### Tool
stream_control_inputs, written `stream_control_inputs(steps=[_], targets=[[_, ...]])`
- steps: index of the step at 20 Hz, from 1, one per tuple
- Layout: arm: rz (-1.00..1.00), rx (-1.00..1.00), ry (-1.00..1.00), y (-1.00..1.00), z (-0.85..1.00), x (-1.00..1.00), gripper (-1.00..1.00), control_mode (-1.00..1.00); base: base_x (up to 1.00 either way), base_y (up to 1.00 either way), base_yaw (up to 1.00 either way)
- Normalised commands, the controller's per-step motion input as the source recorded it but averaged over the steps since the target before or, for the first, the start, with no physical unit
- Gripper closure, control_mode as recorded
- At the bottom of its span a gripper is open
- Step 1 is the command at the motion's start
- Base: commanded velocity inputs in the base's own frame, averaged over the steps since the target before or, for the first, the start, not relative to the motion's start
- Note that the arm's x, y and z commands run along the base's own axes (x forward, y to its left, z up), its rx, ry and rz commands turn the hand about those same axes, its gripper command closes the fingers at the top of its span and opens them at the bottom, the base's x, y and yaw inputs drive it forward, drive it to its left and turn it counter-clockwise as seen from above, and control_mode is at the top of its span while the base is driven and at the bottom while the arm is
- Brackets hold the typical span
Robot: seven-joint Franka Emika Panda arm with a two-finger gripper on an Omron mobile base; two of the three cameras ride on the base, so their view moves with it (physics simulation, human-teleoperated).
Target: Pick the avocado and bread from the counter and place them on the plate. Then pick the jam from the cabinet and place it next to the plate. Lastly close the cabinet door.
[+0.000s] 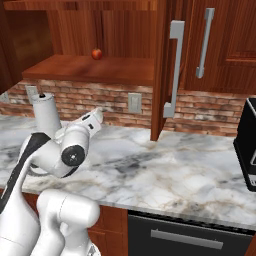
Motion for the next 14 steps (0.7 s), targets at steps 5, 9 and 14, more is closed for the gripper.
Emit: stream_control_inputs(steps=[5,9,14], targets=[[-0.15,0.22,0.2,-0.21,0.14,-0.57,-1.0,-1.0,0.0,0.0,0.0],[-0.1,0.21,0.21,-0.39,0.0,-0.65,-1.0,-1.0,0.0,0.0,0.0],[-0.15,0.07,0.02,-0.11,-0.03,-0.92,-1.0,-1.0,0.0,0.0,0.0]])
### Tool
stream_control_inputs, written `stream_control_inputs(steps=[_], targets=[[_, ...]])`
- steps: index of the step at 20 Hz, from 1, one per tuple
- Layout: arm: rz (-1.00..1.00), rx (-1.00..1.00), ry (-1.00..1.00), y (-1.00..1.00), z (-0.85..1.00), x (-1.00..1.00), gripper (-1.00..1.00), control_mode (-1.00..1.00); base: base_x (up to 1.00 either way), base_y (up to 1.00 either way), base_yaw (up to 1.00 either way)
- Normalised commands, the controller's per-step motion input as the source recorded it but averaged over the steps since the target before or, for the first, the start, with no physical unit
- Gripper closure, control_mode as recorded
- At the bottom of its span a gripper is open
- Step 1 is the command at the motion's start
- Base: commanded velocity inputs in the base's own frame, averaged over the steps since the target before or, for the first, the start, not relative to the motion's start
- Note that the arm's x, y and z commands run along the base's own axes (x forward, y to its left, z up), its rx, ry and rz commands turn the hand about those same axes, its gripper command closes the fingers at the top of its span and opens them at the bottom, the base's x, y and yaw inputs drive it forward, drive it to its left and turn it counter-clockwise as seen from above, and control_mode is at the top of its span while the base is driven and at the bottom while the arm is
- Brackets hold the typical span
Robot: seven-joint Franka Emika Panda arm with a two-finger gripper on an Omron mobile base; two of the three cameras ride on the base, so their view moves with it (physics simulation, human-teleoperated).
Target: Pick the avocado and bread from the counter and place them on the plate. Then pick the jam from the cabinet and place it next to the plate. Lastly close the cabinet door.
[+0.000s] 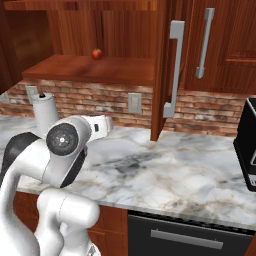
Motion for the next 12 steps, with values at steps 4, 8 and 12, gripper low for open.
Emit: stream_control_inputs(steps=[4,8,12], targets=[[-0.21,0.0,-0.09,0.03,-0.16,-1.0,-1.0,-1.0,0.0,0.0,0.0],[-0.19,0.0,-0.14,0.01,-0.21,-1.0,-1.0,-1.0,0.0,0.0,0.0],[-0.09,0.0,-0.19,-0.14,-0.34,-0.96,-1.0,-1.0,0.0,0.0,0.0]])
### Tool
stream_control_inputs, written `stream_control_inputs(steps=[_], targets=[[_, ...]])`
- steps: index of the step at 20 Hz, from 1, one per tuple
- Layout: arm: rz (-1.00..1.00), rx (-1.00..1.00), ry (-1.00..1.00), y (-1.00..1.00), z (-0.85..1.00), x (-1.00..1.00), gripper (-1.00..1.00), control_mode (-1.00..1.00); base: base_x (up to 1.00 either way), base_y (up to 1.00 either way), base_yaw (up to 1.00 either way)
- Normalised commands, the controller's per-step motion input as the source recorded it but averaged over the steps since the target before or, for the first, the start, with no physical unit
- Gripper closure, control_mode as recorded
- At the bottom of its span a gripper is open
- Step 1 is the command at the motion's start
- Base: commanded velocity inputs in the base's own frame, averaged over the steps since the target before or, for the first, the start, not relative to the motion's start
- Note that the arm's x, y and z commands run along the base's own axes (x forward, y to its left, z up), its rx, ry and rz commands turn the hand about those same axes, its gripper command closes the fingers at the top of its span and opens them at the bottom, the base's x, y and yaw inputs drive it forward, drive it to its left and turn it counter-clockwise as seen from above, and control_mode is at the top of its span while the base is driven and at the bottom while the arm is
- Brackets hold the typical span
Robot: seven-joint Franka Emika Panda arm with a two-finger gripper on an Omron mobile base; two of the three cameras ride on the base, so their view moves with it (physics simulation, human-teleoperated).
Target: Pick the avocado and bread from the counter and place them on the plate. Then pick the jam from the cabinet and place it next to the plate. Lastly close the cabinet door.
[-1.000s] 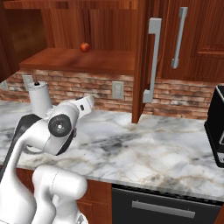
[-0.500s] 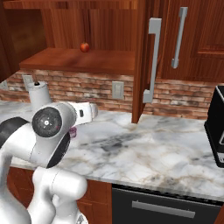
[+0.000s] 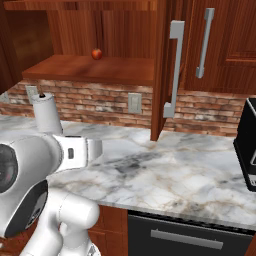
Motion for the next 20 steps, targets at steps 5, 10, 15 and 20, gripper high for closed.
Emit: stream_control_inputs(steps=[5,10,15,20], targets=[[-0.02,0.0,-0.3,-0.24,-0.31,-0.7,-1.0,-1.0,0.0,0.0,0.0],[0.0,0.0,-0.48,-0.32,-0.25,-0.33,-1.0,-1.0,0.0,0.0,0.0],[0.0,0.0,-0.51,-0.24,-0.09,-0.11,-1.0,-1.0,0.0,0.0,0.0],[0.0,0.0,-0.4,-0.19,-0.02,0.0,-1.0,-1.0,0.0,0.0,0.0]])
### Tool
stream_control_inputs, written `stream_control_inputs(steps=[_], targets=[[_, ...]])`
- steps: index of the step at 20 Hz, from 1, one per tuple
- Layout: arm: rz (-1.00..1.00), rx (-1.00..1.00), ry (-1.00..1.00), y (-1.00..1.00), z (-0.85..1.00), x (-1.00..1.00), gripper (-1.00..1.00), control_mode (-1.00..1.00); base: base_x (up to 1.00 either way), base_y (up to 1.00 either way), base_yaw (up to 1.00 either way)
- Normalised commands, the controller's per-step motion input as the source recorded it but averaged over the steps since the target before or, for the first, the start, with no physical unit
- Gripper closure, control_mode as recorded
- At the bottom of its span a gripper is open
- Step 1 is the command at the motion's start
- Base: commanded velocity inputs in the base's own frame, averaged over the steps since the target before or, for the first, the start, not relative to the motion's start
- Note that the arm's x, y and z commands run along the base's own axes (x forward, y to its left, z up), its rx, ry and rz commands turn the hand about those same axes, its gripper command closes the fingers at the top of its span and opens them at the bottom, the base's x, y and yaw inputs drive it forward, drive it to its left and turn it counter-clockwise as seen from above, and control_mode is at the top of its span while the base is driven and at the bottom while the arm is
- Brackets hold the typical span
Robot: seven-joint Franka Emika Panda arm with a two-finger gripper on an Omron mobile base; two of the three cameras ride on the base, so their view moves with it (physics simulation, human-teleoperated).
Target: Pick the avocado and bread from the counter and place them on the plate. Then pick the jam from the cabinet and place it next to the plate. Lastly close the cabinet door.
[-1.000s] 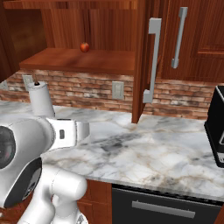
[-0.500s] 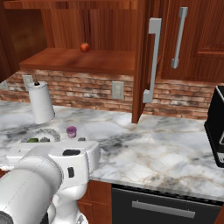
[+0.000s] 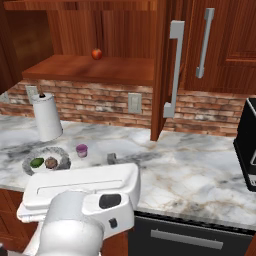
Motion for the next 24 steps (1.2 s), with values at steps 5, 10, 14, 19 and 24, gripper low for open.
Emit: stream_control_inputs(steps=[5,10,14,19,24], targets=[[0.02,0.0,-0.25,-0.09,-0.06,0.16,-1.0,-1.0,0.0,0.0,0.0],[0.08,0.01,-0.06,0.0,-0.09,0.53,-1.0,-1.0,0.0,0.0,0.0],[0.1,0.07,-0.01,-0.1,-0.19,0.59,-1.0,-1.0,0.0,0.0,0.0],[0.13,0.17,0.0,-0.51,-0.06,0.12,-1.0,-1.0,0.0,0.0,0.0],[0.1,0.17,0.0,-0.48,-0.01,0.07,-1.0,-1.0,0.0,0.0,0.0]])
